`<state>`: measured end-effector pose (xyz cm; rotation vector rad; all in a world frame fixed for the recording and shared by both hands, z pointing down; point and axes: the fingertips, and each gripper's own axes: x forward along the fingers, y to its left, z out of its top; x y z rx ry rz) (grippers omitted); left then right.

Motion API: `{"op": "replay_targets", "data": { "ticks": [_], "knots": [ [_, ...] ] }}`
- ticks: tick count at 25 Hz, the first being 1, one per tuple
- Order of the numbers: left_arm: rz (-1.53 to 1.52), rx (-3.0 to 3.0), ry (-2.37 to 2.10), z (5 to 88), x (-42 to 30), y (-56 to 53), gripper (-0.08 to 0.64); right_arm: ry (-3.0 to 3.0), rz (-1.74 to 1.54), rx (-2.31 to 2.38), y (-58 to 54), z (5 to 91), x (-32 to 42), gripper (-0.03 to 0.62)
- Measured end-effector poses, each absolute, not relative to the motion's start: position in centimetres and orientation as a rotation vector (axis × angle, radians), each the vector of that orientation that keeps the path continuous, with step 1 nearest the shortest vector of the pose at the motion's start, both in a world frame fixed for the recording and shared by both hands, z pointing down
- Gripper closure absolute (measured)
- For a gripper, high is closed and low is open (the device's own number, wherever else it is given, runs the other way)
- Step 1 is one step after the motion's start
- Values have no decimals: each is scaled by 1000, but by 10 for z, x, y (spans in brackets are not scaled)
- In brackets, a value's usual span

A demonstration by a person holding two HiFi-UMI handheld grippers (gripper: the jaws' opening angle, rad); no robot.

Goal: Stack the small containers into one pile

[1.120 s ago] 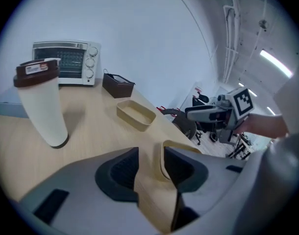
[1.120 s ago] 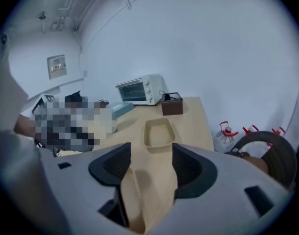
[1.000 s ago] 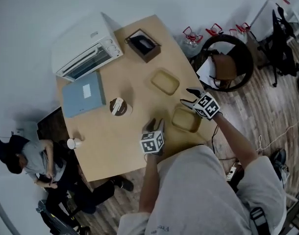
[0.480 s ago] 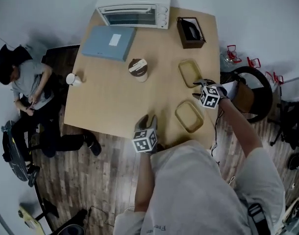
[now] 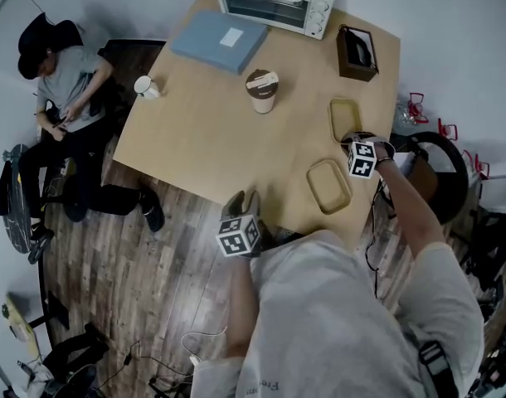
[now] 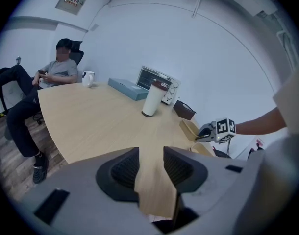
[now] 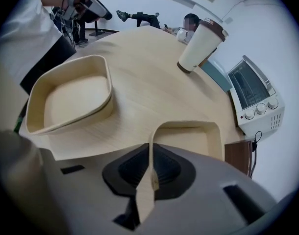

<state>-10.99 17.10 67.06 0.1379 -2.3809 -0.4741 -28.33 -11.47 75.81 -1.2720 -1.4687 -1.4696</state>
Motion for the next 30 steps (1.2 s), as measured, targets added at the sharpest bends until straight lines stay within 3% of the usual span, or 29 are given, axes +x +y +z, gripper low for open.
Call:
{"op": "replay_targets", "data": {
  "ticks": [14, 30],
  "knots": [
    [-413, 308, -2389, 646, -100, 154, 420, -1523, -1644, -1281, -109, 691, -241, 569],
    [-340, 495, -2359, 643, -56, 110, 428, -1439, -1782, -1550, -75, 664, -95, 560]
  ]
}}
